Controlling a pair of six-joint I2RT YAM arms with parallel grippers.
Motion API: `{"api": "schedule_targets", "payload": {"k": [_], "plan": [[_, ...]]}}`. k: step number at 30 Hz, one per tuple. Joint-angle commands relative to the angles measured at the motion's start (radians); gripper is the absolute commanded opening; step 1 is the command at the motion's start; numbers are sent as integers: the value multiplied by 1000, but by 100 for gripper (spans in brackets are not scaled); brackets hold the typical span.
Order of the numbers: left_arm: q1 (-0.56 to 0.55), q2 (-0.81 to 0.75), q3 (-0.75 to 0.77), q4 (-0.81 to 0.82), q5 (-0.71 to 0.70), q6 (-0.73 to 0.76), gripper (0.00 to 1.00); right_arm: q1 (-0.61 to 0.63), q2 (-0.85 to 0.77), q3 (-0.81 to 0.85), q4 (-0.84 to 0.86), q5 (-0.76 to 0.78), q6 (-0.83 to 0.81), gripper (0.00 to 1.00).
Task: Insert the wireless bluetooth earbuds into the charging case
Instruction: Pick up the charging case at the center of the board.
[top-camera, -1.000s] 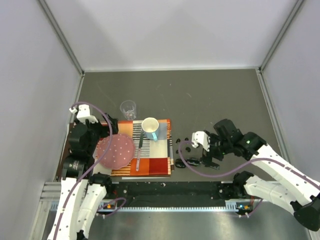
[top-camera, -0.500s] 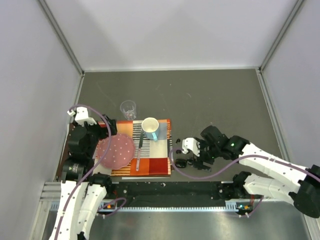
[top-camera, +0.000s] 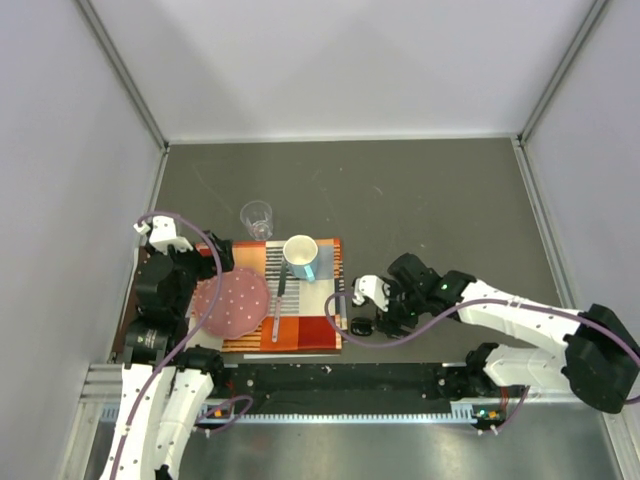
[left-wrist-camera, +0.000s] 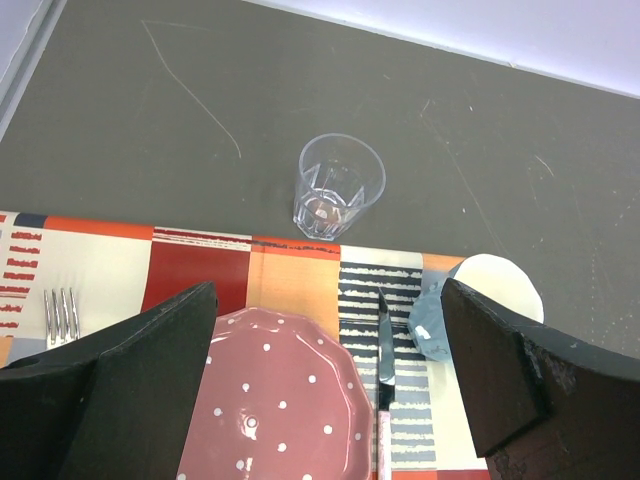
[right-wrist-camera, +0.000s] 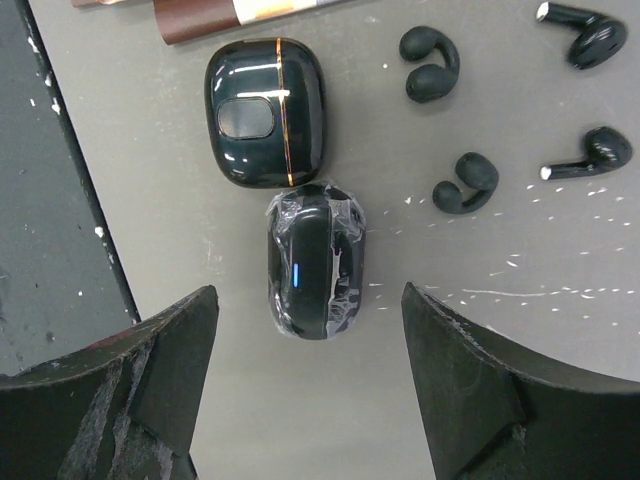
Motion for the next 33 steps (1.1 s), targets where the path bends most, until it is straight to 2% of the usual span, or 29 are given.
{"api": "schedule_targets", "payload": {"k": [1, 9, 12, 14, 20, 22, 27, 30, 31, 33], "plan": [[4, -11, -13, 38, 0, -9, 99, 17, 38, 5, 48, -5, 22, 73], [4, -17, -15, 43, 1, -9, 99, 20, 105, 6, 64, 24, 32, 73], [4, -17, -15, 41, 5, -9, 99, 22, 148, 20, 64, 56, 43, 69], [4, -17, -15, 43, 6, -9, 99, 23, 168, 23, 64, 90, 49, 62], [4, -22, -16, 44, 5, -9, 99, 23, 207, 34, 61, 107, 60, 57], [4, -25, -16, 46, 5, -9, 99, 23, 202, 34, 59, 108, 59, 51], [4, -19, -18, 50, 5, -9, 99, 23, 178, 28, 58, 97, 60, 45], [4, -9, -18, 55, 3, -9, 99, 23, 158, 29, 56, 90, 60, 37], [4, -9, -18, 52, -2, -13, 99, 23, 153, 29, 54, 85, 62, 30], [4, -11, -16, 46, -12, -15, 99, 23, 136, 33, 45, 73, 66, 27]]}}
